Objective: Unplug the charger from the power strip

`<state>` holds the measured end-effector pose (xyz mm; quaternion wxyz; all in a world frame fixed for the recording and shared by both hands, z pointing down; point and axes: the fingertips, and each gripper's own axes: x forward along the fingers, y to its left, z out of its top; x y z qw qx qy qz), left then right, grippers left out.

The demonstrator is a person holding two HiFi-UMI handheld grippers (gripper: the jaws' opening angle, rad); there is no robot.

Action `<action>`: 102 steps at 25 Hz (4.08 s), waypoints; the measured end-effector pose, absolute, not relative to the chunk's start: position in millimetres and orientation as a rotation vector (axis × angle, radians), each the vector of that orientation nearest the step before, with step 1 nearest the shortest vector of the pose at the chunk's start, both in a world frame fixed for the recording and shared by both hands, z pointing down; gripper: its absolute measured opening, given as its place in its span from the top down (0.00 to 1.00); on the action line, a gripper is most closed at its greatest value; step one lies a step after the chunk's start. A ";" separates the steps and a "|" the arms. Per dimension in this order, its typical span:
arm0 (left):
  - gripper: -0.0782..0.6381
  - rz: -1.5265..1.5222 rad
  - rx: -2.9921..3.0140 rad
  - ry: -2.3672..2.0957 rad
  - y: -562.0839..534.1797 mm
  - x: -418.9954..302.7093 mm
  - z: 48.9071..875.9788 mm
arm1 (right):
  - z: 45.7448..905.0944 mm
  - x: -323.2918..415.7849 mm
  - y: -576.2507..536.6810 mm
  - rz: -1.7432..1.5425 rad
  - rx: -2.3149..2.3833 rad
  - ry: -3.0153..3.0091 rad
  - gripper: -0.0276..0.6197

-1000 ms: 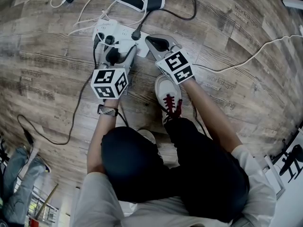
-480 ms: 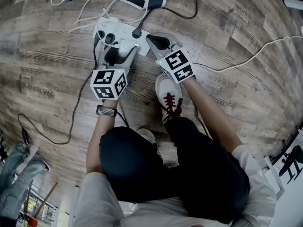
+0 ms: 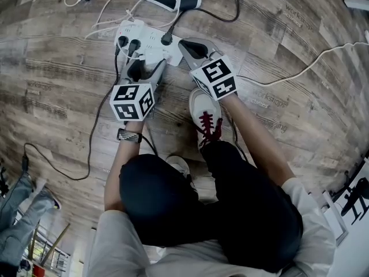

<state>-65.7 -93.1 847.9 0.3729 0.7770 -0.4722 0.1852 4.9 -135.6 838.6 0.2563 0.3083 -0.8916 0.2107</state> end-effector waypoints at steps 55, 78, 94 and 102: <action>0.88 0.421 2.436 -1.746 -208.5 -140.0 500.7 | 470.4 27.1 -236.4 0.081 1.193 -2.691 0.95; 0.88 0.466 2.467 -1.766 -235.7 -130.7 119.6 | 66.5 35.8 -274.5 0.045 1.226 -2.760 0.95; 0.88 0.405 2.482 -1.845 -157.6 -151.4 -120.8 | -176.2 29.5 -191.3 0.116 1.325 -2.795 0.95; 0.88 0.363 2.534 -1.858 -98.4 -136.4 -190.9 | -246.8 31.4 -128.7 0.016 1.301 -2.836 0.95</action>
